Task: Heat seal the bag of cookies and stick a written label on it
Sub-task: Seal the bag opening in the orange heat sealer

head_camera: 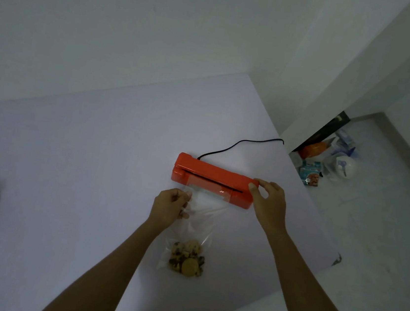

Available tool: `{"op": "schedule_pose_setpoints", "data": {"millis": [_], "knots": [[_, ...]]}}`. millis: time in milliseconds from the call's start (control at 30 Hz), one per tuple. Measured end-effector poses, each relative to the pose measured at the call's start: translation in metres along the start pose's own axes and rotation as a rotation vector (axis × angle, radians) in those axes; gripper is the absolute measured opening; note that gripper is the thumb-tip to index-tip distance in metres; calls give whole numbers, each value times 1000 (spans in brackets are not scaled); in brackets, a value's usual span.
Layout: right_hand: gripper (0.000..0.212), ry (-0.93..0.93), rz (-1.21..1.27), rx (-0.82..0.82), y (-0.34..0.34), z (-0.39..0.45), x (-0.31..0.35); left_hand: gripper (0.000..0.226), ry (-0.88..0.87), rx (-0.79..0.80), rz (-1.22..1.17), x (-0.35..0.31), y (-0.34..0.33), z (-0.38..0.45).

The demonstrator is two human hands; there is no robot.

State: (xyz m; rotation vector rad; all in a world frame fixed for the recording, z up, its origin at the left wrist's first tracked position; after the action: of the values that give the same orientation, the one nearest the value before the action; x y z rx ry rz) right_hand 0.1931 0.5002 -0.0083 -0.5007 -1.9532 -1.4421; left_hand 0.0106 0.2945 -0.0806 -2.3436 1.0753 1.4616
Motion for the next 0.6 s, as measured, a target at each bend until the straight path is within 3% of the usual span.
{"op": "schedule_pose_setpoints", "data": {"millis": [133, 300, 367, 500, 600], "knots": [[44, -41, 43, 48, -3, 6, -7, 40, 65, 158, 51, 14, -7, -4], [74, -159, 129, 152, -9, 11, -20, 22, 44, 427, 342, 37, -15, -14], [70, -181, 119, 169, -10, 13, -23, 20, 43, 495, 402, 45, -19, -15], [41, -155, 166, 207, -11, 11, -19, 9, 52, 558, 478, 51, -21, -17], [42, -155, 182, 219, -11, 11, -17, 10, 88, 564, 485, 56, -20, -14]]}}
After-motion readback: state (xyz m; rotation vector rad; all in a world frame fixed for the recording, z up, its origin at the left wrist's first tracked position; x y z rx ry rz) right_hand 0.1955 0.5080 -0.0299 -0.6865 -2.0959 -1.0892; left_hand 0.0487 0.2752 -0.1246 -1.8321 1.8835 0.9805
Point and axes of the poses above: each hand's wrist, its own z-axis towards the middle knuckle, its own y-axis out of the back of the hand, x = y × z, the point moved 10 cm from there along z, towards the middle knuckle, and after that the axes turned 7 degrees about -x, right-handed, at the moved point
